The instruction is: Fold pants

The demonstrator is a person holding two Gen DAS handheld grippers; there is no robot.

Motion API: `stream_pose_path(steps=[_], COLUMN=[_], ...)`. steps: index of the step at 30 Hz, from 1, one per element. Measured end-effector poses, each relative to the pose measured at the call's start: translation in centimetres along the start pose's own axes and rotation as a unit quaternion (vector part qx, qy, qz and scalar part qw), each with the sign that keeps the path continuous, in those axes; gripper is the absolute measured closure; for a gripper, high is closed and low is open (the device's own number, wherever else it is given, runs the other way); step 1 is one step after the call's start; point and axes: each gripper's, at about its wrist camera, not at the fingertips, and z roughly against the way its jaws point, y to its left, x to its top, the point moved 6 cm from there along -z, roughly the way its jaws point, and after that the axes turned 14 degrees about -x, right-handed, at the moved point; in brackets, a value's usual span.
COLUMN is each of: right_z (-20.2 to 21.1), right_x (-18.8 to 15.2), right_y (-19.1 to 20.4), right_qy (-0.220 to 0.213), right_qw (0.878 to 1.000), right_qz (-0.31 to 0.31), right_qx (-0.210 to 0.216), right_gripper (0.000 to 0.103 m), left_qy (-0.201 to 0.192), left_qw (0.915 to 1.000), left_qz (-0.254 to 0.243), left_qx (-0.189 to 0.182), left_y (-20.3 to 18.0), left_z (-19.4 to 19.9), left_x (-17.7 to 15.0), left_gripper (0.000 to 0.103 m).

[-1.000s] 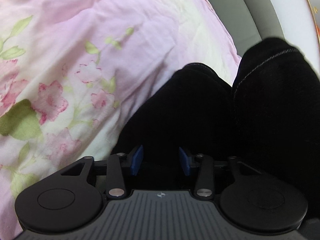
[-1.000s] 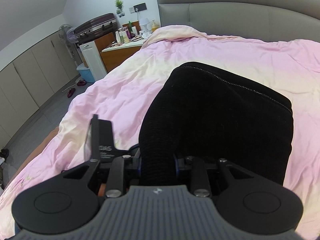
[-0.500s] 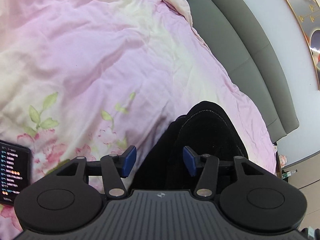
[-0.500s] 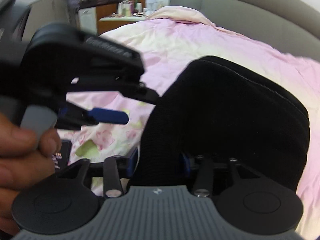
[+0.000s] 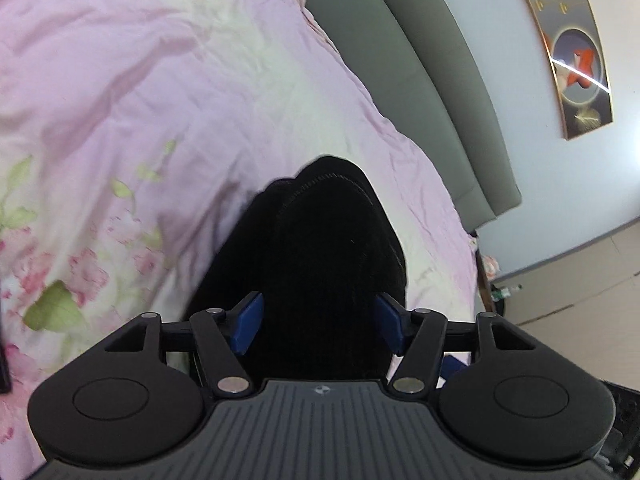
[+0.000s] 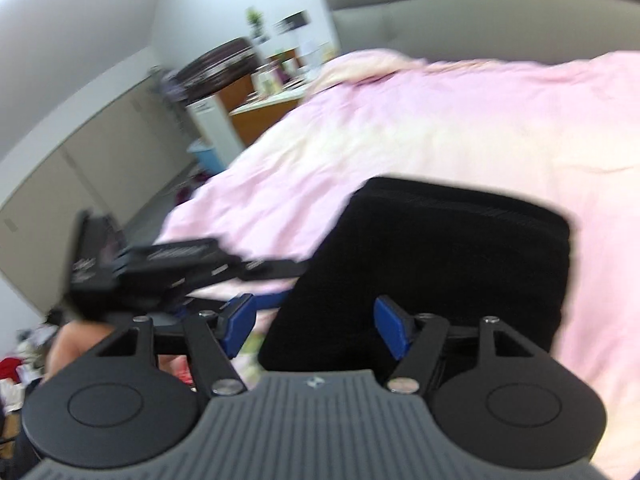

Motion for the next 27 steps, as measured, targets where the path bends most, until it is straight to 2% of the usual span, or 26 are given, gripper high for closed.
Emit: stream_pose_path(steps=[1, 2, 3, 5, 7, 8, 9, 11, 13, 15, 16, 18, 19, 21, 22, 24, 26, 27], right_z=[-0.1, -0.5, -1.0, -2.2, -3.7, -4.6, -5.6, -6.3, -6.1, -6.9, -7.6, -8.6, -8.2, -6.7, -5.6, -3.6, -2.0, -1.6], right_x=[0.1, 0.2, -0.1, -0.9, -2.4, -3.4, -4.3, -6.1, -7.7, -9.6, -10.5, -11.8, -11.9, -10.6, -9.7, -7.3, -4.2, -2.4], right_y=[-0.6, -1.1, -1.3, -1.2, -0.4, -0.2, -0.1, 0.4, 2.0, 2.7, 2.6, 2.1, 2.1, 1.9, 1.7, 1.0, -0.3, -1.1], right_qy=[0.003, 0.014, 0.031, 0.054, 0.048, 0.052, 0.068, 0.099, 0.105, 0.137, 0.152, 0.17, 0.168, 0.161, 0.156, 0.137, 0.108, 0.093], right_qw=[1.0, 1.0, 0.999, 0.998, 0.995, 0.992, 0.991, 0.993, 0.989, 0.983, 0.981, 0.976, 0.976, 0.981, 0.982, 0.983, 0.985, 0.987], right_qz=[0.001, 0.002, 0.005, 0.021, 0.064, 0.088, 0.088, 0.062, 0.1, 0.123, 0.122, 0.135, 0.137, 0.108, 0.093, 0.086, 0.094, 0.095], right_qx=[-0.011, -0.021, -0.024, -0.025, -0.053, -0.075, -0.078, -0.034, -0.014, 0.012, 0.016, -0.019, -0.016, 0.028, 0.055, 0.084, 0.092, 0.091], right_gripper=[0.04, 0.048, 0.063, 0.081, 0.084, 0.084, 0.086, 0.086, 0.086, 0.093, 0.093, 0.093, 0.09, 0.084, 0.079, 0.054, 0.049, 0.042], left_qy=[0.01, 0.015, 0.019, 0.022, 0.032, 0.042, 0.051, 0.065, 0.068, 0.077, 0.085, 0.09, 0.092, 0.093, 0.095, 0.098, 0.1, 0.102], left_qw=[0.9999, 0.9995, 0.9985, 0.9965, 0.9967, 0.9968, 0.9965, 0.9948, 0.9924, 0.9919, 0.9919, 0.9918, 0.991, 0.9901, 0.9901, 0.9898, 0.9892, 0.9888], left_qz=[-0.008, -0.023, -0.036, -0.051, -0.044, -0.04, -0.041, -0.053, -0.065, -0.056, -0.048, -0.047, -0.052, -0.062, -0.066, -0.08, -0.092, -0.096], left_qx=[0.0, 0.015, 0.035, 0.061, 0.06, 0.055, 0.052, 0.058, 0.08, 0.084, 0.082, 0.078, 0.082, 0.084, 0.08, 0.066, 0.053, 0.052], left_y=[-0.2, -0.4, -0.5, -0.3, 0.0, 0.0, 0.0, 0.0, 0.3, 1.1, 1.5, 1.7, 1.6, 1.1, 0.7, -0.3, -1.0, -1.1], left_z=[-0.4, -0.6, -0.8, -1.1, -1.5, -1.7, -2.0, -2.4, -2.7, -3.1, -3.3, -3.5, -3.4, -3.0, -2.8, -2.6, -2.6, -2.7], left_x=[-0.4, -0.6, -0.9, -1.1, -1.3, -1.5, -1.7, -2.1, -2.3, -2.6, -2.8, -3.1, -3.2, -3.2, -3.3, -3.3, -3.5, -3.5], left_gripper=[0.029, 0.026, 0.026, 0.026, 0.026, 0.026, 0.027, 0.027, 0.027, 0.034, 0.034, 0.034, 0.035, 0.05, 0.051, 0.057, 0.059, 0.059])
